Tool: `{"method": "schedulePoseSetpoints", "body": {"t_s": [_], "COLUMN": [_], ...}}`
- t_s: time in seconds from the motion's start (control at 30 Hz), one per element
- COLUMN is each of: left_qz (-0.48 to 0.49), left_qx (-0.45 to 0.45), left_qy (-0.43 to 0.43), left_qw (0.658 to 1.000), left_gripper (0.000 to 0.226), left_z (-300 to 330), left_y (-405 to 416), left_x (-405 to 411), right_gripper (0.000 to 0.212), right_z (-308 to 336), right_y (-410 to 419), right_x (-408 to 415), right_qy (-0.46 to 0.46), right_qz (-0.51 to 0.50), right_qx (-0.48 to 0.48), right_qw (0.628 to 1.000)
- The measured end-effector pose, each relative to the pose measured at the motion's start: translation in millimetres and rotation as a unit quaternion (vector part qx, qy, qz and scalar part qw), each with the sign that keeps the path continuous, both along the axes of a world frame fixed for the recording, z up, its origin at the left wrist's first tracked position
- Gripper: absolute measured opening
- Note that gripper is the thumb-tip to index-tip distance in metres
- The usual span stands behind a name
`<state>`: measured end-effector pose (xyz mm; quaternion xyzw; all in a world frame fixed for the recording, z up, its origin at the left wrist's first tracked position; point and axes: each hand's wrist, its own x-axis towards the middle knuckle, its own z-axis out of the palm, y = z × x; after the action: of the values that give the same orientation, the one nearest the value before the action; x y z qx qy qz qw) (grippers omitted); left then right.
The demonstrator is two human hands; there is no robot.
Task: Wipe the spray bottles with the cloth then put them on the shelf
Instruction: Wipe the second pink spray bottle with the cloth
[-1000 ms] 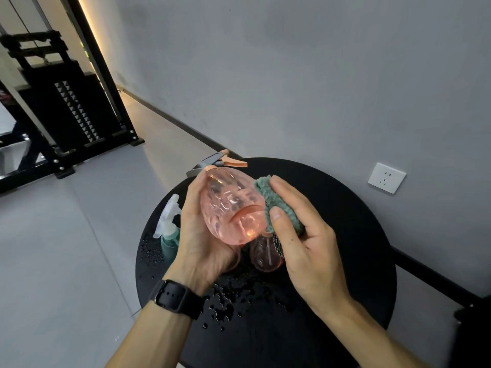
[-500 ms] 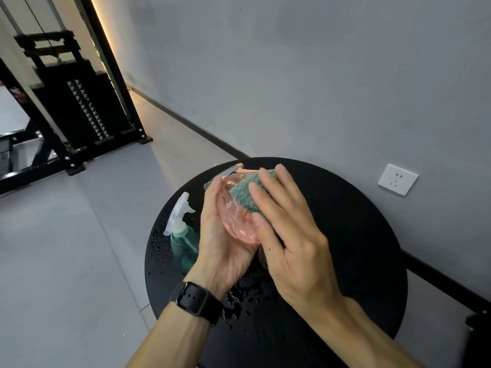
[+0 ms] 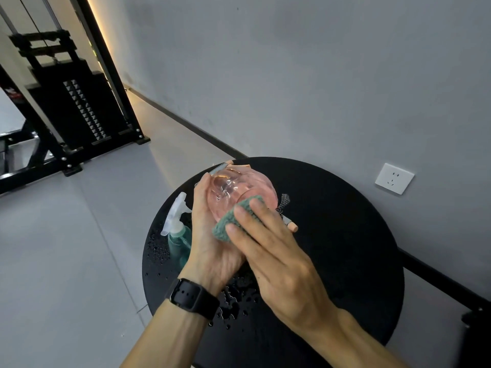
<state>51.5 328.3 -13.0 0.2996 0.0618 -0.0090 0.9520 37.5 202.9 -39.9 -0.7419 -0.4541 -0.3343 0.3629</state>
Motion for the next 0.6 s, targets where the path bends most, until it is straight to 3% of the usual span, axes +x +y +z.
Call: {"method": "schedulePoseSetpoints", "body": {"t_s": [0.33, 0.6], "left_qz": [-0.013, -0.061], "left_qx": [0.053, 0.041], "left_qy": [-0.018, -0.034], "left_qw": [0.998, 0.997], "left_gripper": [0.061, 0.064], "left_z": [5, 9], "left_y": [-9, -6], "left_x": [-3, -8], "right_gripper": [0.043, 0.036], "right_z": [18, 31], "right_y": [-7, -2], "right_x": [13, 4], "right_qy": [0.057, 0.037], "right_qz": [-0.056, -0.004], "right_qx": [0.107, 0.055], "right_qw": [0.991, 0.998]}}
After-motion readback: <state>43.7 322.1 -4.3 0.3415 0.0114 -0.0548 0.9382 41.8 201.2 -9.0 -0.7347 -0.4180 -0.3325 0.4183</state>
